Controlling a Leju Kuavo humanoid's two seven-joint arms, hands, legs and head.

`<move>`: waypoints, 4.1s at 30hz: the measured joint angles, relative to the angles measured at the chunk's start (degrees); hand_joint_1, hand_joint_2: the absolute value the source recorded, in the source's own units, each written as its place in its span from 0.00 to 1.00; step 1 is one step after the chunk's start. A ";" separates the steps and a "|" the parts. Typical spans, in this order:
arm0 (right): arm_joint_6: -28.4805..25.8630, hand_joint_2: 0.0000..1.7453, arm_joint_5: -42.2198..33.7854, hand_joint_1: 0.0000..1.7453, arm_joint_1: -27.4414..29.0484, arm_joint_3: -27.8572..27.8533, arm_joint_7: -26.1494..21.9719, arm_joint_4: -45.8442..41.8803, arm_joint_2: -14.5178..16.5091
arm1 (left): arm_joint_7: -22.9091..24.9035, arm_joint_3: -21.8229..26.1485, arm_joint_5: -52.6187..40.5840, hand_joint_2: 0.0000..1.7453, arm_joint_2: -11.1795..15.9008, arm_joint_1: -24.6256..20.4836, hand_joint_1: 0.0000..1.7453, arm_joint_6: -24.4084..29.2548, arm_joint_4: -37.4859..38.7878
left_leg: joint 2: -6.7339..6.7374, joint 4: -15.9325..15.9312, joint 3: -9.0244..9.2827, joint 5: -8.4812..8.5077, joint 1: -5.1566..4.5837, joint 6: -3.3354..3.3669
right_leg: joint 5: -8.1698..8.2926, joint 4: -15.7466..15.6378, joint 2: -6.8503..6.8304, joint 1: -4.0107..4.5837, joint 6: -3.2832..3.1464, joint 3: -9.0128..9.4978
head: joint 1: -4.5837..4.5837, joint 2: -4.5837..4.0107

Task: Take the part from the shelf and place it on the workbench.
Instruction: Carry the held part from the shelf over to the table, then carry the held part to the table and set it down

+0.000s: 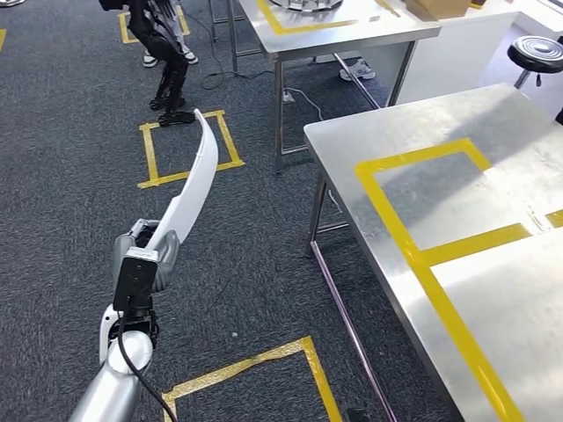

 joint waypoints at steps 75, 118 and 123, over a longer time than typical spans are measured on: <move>0.57 1.00 -0.18 0.00 0.31 0.05 0.73 -0.16 0.01 | 1.38 0.03 4.86 1.00 -0.18 -0.32 0.97 -5.93 1.38 | -2.68 12.94 -7.66 -3.31 0.23 -2.26 | 1.85 -5.88 5.43 -0.12 -2.28 2.44 | -1.04 -0.01; 1.56 1.00 0.85 0.00 0.19 1.58 0.79 -0.31 -0.09 | 0.19 3.50 9.01 1.00 -0.02 -5.72 0.97 -9.26 7.10 | -3.00 -0.22 -1.83 1.61 0.09 -0.75 | 1.74 -6.66 3.37 0.26 -1.54 2.84 | -0.37 0.00; 1.83 1.00 1.11 0.00 0.15 1.79 0.84 -0.31 -0.09 | 0.20 3.94 8.44 1.00 -0.01 -7.41 0.97 -8.87 8.92 | -3.00 -0.21 -1.86 1.66 0.08 -0.62 | 1.89 -6.85 3.39 0.23 -1.00 3.00 | -0.39 0.00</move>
